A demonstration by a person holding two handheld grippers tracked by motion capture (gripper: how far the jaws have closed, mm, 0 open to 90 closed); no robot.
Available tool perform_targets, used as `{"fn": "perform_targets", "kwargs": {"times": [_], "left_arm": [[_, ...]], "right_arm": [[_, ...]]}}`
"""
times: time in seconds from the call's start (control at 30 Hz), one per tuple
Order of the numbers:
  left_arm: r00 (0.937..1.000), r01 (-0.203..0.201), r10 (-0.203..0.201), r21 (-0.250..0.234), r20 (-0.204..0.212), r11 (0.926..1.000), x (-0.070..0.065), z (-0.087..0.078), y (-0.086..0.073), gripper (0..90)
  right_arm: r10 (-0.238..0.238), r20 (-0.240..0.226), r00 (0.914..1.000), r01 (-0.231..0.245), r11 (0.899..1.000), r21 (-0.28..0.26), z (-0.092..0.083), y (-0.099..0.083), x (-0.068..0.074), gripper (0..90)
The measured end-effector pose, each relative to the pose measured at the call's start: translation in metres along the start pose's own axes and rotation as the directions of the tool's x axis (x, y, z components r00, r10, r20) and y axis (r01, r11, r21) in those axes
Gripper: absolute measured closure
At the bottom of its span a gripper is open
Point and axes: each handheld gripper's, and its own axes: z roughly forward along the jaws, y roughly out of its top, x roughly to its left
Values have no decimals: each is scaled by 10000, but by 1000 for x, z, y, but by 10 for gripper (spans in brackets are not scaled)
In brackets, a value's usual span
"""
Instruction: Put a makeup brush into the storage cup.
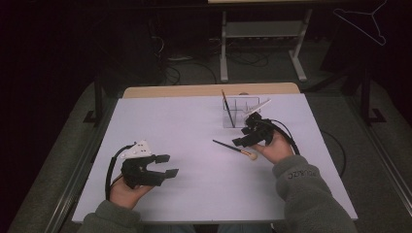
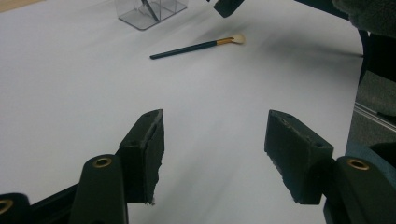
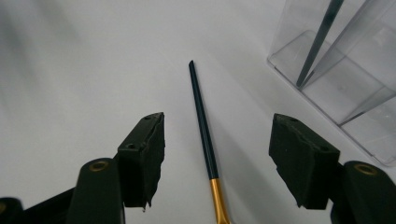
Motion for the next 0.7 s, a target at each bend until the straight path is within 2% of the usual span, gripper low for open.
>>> {"fn": "perform_targets", "kwargs": {"times": [0.37, 0.7], "left_arm": [[10000, -8, 8, -45, 26, 10000, 1, 0, 0, 371], [10000, -26, 26, -24, 29, 10000, 1, 0, 0, 370]], "right_arm": [[-128, -26, 9999, 129, 9980, 626, 21, -7, 0, 416], [-346, -34, 9994, 348, 9946, 975, 28, -11, 1, 499]]}}
